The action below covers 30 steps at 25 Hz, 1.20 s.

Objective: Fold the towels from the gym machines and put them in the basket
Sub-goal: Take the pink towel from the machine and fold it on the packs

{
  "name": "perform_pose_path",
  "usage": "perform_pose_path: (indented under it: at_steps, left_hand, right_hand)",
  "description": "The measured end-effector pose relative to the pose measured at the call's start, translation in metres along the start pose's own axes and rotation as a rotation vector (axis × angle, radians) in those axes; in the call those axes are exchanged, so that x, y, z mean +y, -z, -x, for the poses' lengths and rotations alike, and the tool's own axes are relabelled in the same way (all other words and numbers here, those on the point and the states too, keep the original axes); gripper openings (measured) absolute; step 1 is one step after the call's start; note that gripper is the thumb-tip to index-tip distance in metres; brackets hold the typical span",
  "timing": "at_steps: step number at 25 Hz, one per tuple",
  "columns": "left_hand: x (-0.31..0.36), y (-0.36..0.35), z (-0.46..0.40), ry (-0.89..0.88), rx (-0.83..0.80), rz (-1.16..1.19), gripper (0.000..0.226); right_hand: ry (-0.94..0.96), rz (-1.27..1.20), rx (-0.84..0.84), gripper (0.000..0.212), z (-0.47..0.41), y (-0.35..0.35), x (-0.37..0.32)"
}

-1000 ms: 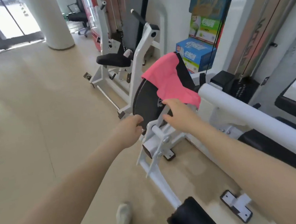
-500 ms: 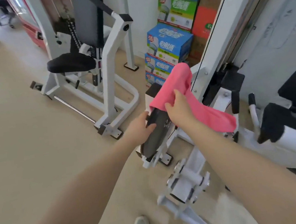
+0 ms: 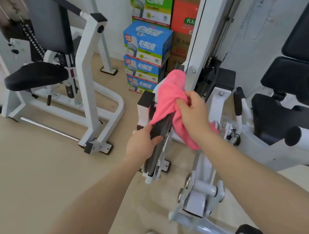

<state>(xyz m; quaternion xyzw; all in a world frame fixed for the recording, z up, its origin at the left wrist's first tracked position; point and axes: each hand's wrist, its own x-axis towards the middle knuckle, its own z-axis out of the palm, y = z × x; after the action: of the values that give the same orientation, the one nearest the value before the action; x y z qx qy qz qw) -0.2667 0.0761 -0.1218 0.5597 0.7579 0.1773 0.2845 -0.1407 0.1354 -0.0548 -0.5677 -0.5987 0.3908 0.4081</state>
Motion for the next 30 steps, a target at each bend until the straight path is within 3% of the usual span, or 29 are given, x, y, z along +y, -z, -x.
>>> perform_pose_path:
  at_steps: [3, 6, 9, 12, 15, 19, 26, 30]
  left_hand:
    - [0.012, 0.005, 0.020, -0.057, 0.248, 0.219, 0.024]
    - [0.048, 0.015, 0.052, -0.322, 0.492, 0.400, 0.035]
    - [0.099, 0.021, 0.087, -0.667, 0.543, 0.380, 0.032]
    - [0.152, 0.010, 0.139, -0.878, 0.512, 0.401, 0.024]
    - [0.197, -0.014, 0.194, -0.927, 0.294, 0.478, 0.015]
    - [0.264, -0.064, 0.271, -0.858, -0.238, 0.555, 0.017]
    - [0.367, -0.193, 0.400, -0.724, -0.882, 0.541, 0.022]
    - [0.427, -0.266, 0.434, -0.584, -1.131, 0.497, 0.018]
  right_hand:
    - [0.125, -0.118, 0.069, 0.013, 0.013, 0.040, -0.022]
    - [0.232, -0.092, 0.100, 0.009, 0.040, 0.080, -0.032]
    - [0.219, -0.153, 0.075, 0.011, 0.077, 0.118, -0.042]
    - [0.186, -0.247, 0.027, 0.012, 0.124, 0.163, -0.043]
    - [0.093, -0.394, 0.086, 0.014, 0.178, 0.225, -0.028]
    - [-0.021, -0.482, 0.182, 0.018, 0.273, 0.329, 0.010]
    - [-0.198, 0.103, 0.101, 0.011, 0.437, 0.502, 0.069]
    - [-0.310, 0.318, 0.225, 0.032, 0.482, 0.574, 0.112]
